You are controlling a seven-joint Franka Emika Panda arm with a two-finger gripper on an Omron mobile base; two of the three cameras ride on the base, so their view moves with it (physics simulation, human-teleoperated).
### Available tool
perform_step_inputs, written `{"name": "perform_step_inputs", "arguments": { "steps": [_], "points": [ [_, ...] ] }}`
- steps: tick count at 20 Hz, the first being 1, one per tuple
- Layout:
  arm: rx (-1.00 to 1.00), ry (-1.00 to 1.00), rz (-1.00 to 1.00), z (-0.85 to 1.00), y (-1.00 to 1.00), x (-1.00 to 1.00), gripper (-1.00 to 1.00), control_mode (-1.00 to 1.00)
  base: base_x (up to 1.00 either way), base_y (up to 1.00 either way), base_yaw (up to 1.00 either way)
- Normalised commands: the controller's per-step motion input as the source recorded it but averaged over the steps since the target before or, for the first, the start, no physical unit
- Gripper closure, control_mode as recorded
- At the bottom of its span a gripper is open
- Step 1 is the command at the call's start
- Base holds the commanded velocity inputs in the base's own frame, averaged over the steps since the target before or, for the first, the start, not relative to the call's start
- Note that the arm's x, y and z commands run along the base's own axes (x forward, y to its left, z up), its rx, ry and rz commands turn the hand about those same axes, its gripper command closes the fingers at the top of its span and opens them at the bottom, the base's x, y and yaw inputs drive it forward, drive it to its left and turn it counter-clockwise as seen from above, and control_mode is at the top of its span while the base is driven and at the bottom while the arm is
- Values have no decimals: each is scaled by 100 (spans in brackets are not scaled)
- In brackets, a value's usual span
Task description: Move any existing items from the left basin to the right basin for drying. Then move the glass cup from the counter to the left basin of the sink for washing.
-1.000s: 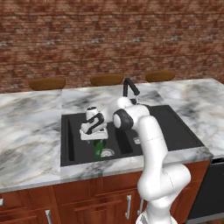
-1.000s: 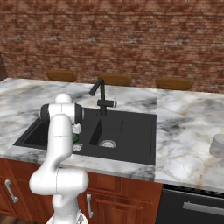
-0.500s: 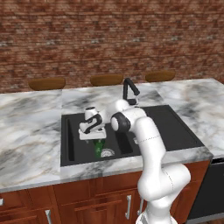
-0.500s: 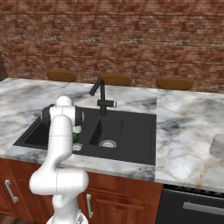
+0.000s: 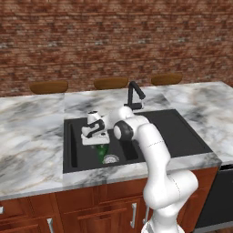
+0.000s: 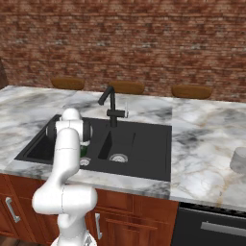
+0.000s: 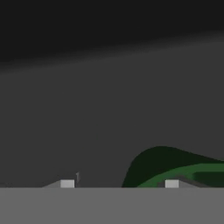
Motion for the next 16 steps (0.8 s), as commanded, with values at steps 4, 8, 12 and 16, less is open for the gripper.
{"name": "perform_step_inputs", "arguments": {
  "steps": [4, 8, 12, 16],
  "points": [
    [0, 2, 0, -20, 0, -1, 100, -100, 0, 0, 0],
    [0, 0, 0, -19, 0, -2, 100, -100, 0, 0, 0],
    [0, 0, 0, -2, 0, -5, 100, -100, 0, 0, 0],
    [0, 0, 0, 4, 0, -16, 100, -100, 0, 0, 0]
  ]
}}
